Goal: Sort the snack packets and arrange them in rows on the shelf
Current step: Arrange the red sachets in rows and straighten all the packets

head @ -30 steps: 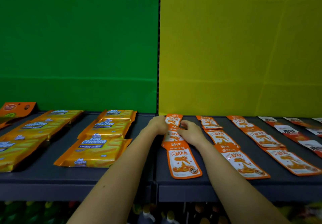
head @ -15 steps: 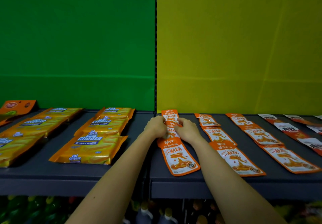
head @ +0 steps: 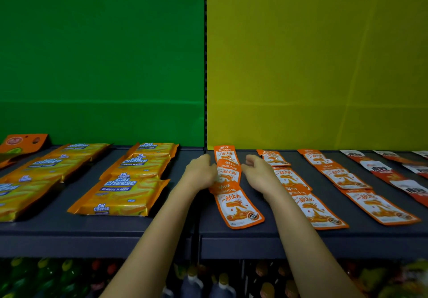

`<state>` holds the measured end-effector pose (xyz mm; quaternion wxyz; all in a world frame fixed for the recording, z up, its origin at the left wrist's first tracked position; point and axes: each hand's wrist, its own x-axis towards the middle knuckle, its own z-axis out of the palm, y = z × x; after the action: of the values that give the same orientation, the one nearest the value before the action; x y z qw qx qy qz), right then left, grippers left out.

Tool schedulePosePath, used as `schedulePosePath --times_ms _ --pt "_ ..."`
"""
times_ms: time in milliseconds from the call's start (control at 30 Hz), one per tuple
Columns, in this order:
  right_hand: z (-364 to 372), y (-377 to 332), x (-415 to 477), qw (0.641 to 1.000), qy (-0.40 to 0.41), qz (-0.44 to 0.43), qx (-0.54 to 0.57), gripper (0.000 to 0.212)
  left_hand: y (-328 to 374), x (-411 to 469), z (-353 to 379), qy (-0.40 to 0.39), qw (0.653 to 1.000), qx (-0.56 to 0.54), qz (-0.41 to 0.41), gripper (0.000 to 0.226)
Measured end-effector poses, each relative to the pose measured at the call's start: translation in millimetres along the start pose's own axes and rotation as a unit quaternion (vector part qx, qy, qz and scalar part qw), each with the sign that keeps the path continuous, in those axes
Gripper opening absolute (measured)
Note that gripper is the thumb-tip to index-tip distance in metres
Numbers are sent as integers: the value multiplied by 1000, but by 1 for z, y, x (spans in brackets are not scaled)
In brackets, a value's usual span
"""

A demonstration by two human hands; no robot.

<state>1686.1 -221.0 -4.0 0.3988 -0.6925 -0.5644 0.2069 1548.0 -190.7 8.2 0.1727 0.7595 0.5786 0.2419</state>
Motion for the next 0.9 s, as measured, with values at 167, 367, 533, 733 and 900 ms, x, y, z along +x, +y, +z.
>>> schedulePosePath --times_ms 167,367,533,733,900 --pt "-6 11 -54 998 -47 -20 -22 56 -5 -59 6 -26 999 2 -27 42" --pt "-4 20 -79 995 -80 -19 -59 65 -8 -81 15 -51 998 23 -9 63" --pt "-3 15 -91 988 -89 -20 -123 64 -11 -80 19 -52 997 35 41 59" --pt "-3 7 -103 977 -80 -30 -197 63 -17 -73 26 -39 997 38 48 60" --pt "-2 6 -107 973 -67 -40 -219 60 -16 -74 24 -45 996 49 56 58"
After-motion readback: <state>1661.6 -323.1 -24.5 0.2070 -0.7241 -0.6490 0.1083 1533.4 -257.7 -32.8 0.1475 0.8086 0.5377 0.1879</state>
